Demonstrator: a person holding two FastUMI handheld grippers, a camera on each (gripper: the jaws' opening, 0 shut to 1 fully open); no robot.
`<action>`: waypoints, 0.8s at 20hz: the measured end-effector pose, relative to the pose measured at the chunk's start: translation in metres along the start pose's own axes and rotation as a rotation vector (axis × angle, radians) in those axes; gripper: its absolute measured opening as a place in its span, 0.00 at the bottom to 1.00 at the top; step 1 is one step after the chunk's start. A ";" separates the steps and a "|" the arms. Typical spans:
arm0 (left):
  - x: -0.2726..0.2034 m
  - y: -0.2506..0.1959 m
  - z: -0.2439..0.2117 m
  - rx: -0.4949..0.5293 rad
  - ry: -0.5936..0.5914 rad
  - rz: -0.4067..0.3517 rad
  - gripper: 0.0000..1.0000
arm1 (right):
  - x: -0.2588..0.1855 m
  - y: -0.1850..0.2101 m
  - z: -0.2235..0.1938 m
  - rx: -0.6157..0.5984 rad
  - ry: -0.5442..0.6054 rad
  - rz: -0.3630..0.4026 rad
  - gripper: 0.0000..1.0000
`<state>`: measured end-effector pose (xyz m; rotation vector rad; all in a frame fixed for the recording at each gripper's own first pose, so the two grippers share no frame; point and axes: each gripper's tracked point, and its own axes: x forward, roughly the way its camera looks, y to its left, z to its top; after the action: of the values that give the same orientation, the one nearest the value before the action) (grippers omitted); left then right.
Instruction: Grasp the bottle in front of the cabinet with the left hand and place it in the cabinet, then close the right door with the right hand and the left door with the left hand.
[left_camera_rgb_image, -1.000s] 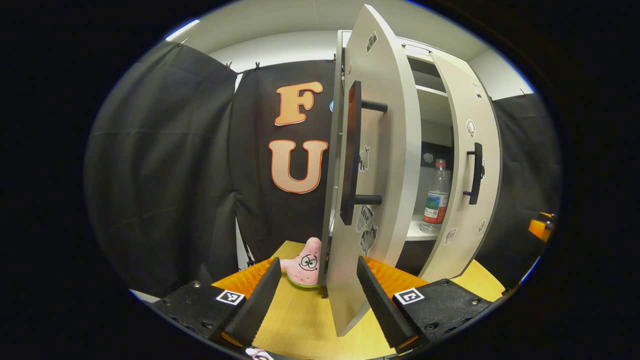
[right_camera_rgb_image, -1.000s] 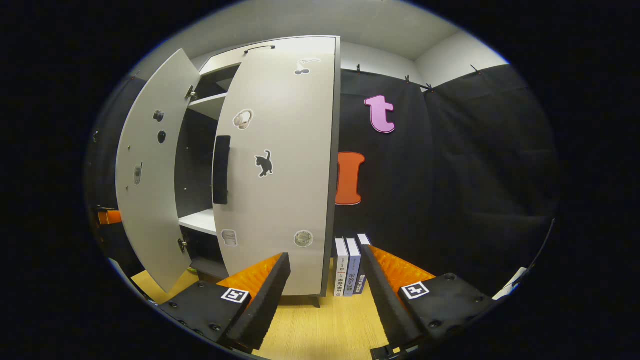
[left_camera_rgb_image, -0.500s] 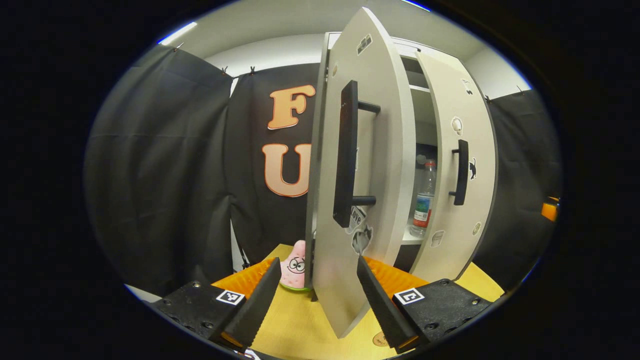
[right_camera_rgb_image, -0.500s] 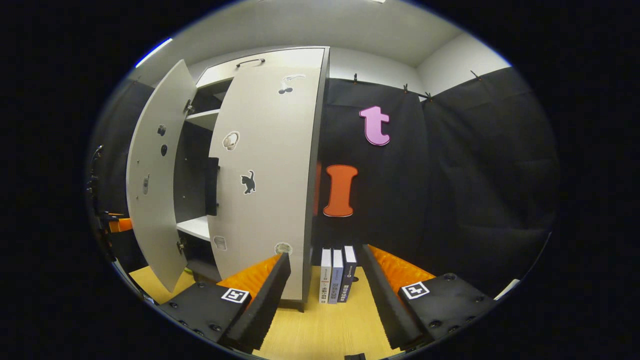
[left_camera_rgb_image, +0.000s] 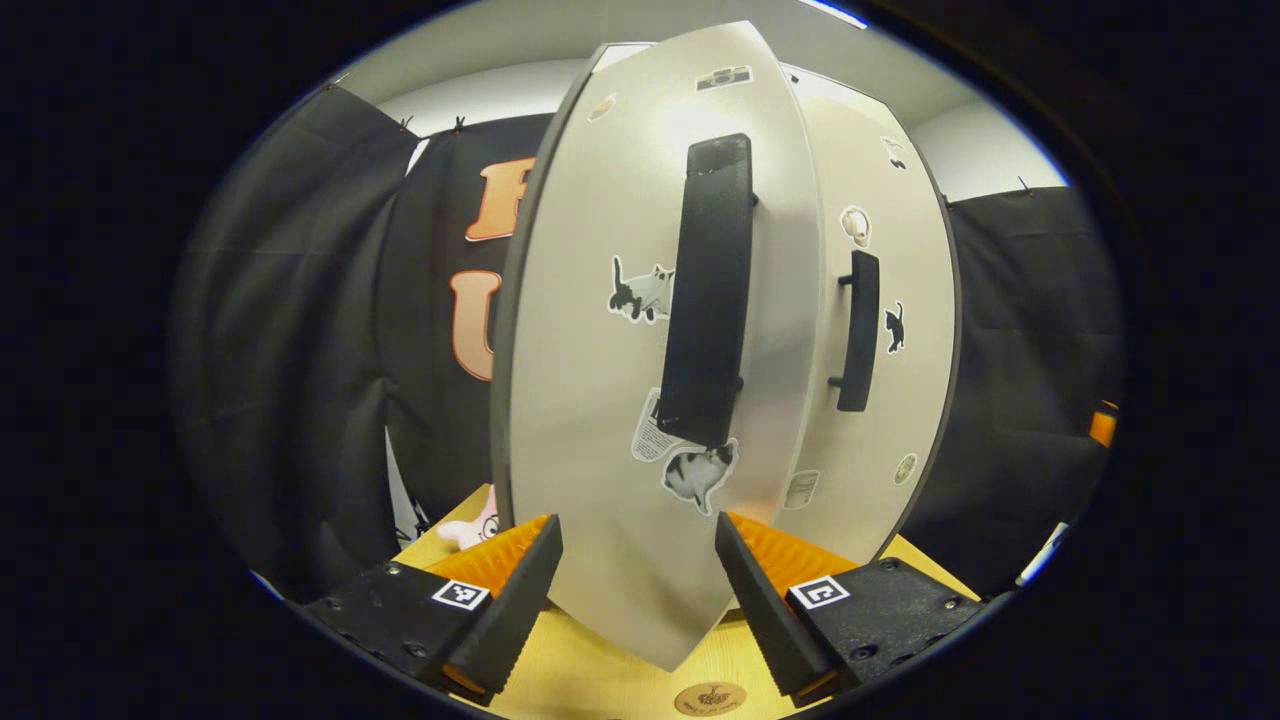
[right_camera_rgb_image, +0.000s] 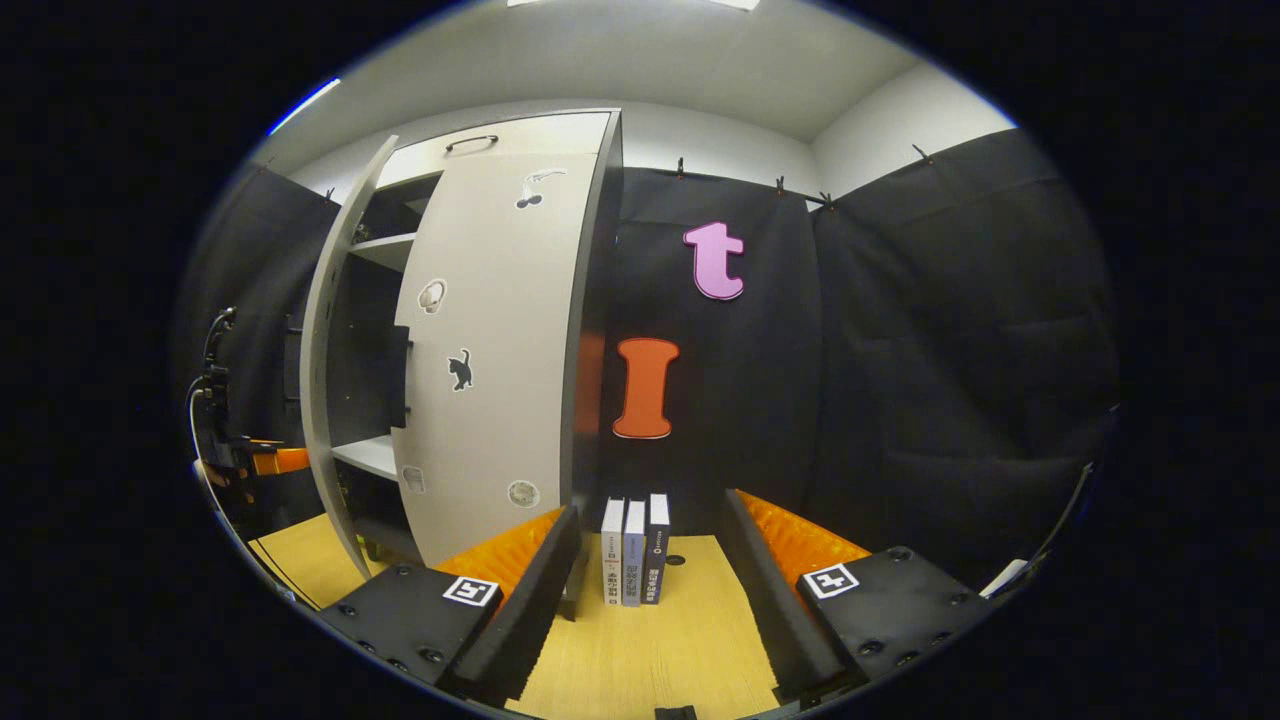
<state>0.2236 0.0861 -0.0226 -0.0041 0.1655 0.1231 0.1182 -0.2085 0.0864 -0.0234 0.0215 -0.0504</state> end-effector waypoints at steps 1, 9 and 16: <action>0.011 -0.005 0.001 0.007 0.001 0.002 0.94 | -0.002 -0.006 -0.002 -0.003 0.003 -0.012 0.95; 0.032 -0.007 -0.007 -0.043 0.000 0.039 0.94 | -0.001 -0.024 -0.011 -0.001 0.023 -0.050 0.95; 0.042 -0.009 -0.010 -0.032 0.010 0.035 0.94 | 0.009 -0.020 -0.016 0.004 0.041 -0.048 0.95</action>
<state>0.2640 0.0816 -0.0390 -0.0333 0.1733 0.1604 0.1256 -0.2296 0.0704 -0.0192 0.0614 -0.0994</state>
